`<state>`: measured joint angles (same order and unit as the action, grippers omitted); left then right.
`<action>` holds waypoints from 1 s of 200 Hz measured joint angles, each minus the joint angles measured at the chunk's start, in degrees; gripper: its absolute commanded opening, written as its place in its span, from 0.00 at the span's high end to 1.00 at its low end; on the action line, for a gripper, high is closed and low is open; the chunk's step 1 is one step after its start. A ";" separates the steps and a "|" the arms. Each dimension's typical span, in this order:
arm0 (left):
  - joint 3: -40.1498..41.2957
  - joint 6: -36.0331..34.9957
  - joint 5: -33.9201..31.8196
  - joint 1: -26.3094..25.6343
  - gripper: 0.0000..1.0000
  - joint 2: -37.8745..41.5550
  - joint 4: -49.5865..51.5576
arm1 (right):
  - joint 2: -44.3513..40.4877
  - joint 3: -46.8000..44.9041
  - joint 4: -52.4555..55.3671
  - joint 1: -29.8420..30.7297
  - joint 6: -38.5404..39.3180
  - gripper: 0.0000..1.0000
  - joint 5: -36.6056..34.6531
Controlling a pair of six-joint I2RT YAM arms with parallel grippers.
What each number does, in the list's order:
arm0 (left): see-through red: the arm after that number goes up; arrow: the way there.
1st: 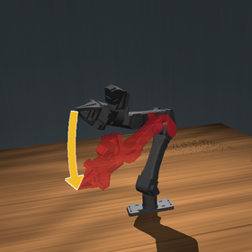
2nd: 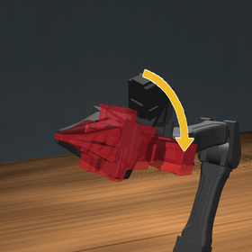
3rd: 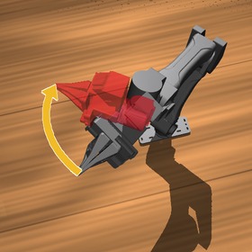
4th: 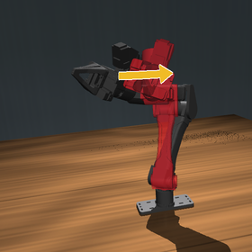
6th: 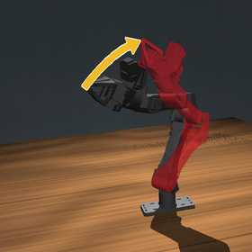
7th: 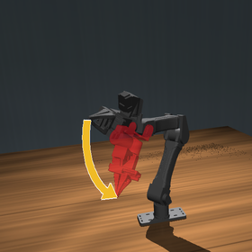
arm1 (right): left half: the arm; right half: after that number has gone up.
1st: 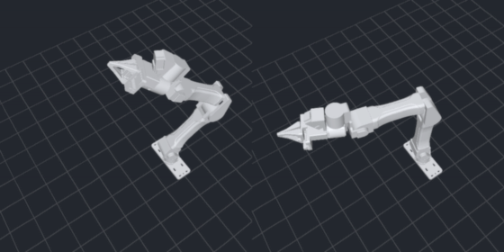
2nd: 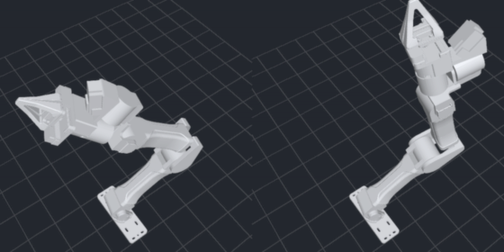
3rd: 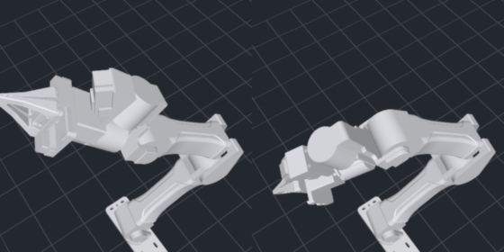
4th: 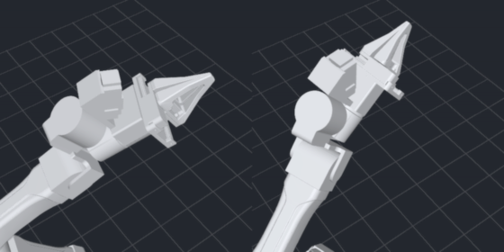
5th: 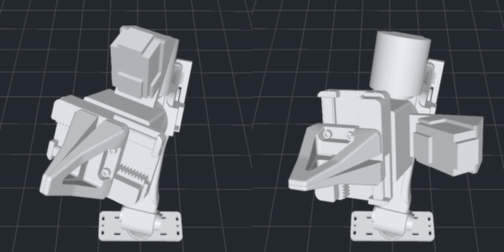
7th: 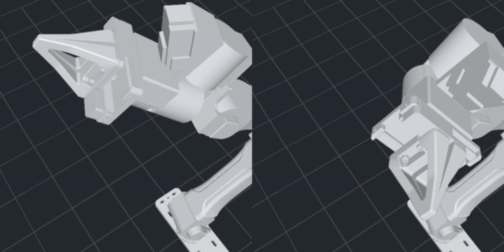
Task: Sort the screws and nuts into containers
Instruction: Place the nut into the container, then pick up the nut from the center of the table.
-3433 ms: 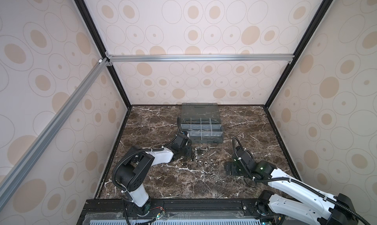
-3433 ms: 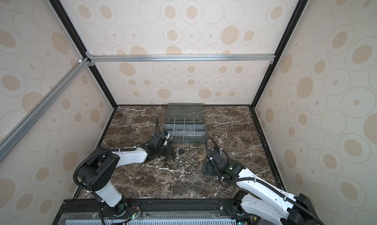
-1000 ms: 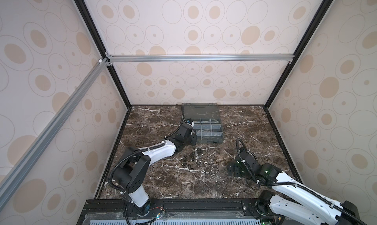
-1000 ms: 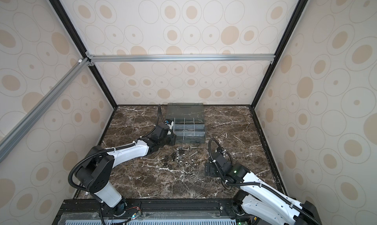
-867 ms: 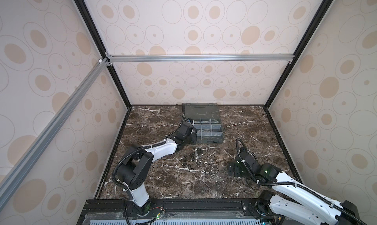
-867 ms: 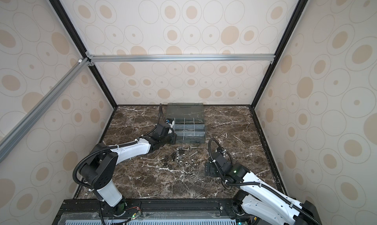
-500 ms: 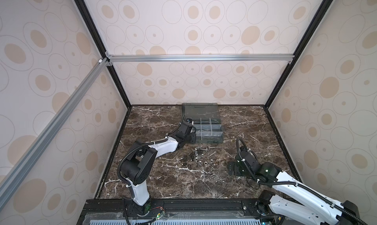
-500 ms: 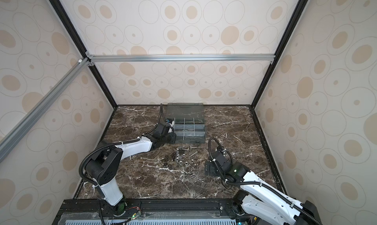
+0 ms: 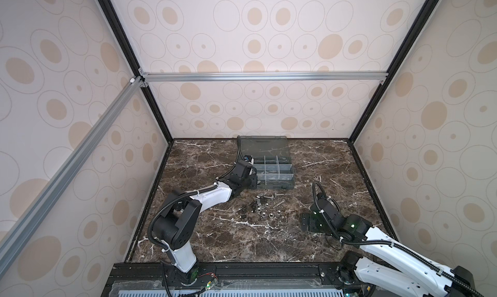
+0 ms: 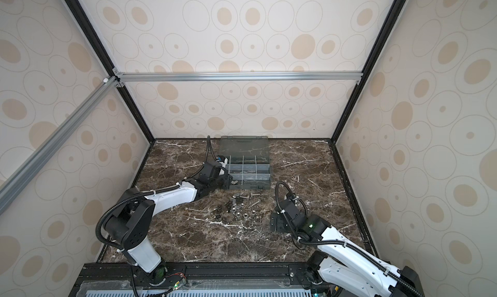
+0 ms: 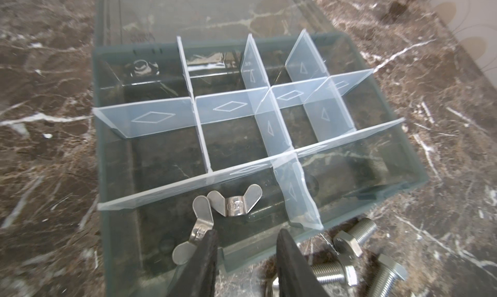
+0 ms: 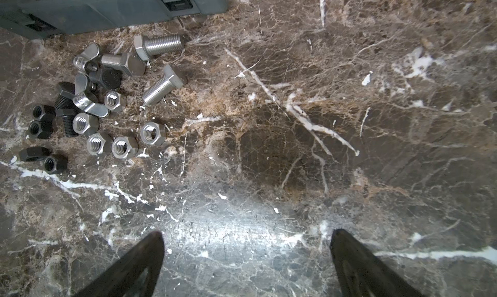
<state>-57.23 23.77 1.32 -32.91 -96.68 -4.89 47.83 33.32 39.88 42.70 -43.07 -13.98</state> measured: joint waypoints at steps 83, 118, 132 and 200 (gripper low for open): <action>9.81 3.06 0.09 0.02 0.62 8.24 -1.95 | 0.07 -0.98 -1.33 0.00 0.07 0.00 0.68; 13.68 4.46 0.07 0.02 0.62 11.37 -2.21 | 1.01 -0.98 -1.84 0.00 0.55 0.00 0.79; 15.21 4.96 0.09 0.02 0.62 12.50 -2.43 | 1.51 -0.98 -2.14 0.00 0.72 0.00 0.96; 19.61 6.05 0.02 0.02 0.62 17.11 -2.84 | 7.41 1.51 -3.30 0.00 2.99 0.01 2.01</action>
<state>-37.63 29.82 1.34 -32.88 -79.57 -7.73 55.24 34.83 36.58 42.70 -40.07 -11.97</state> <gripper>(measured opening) 0.381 0.996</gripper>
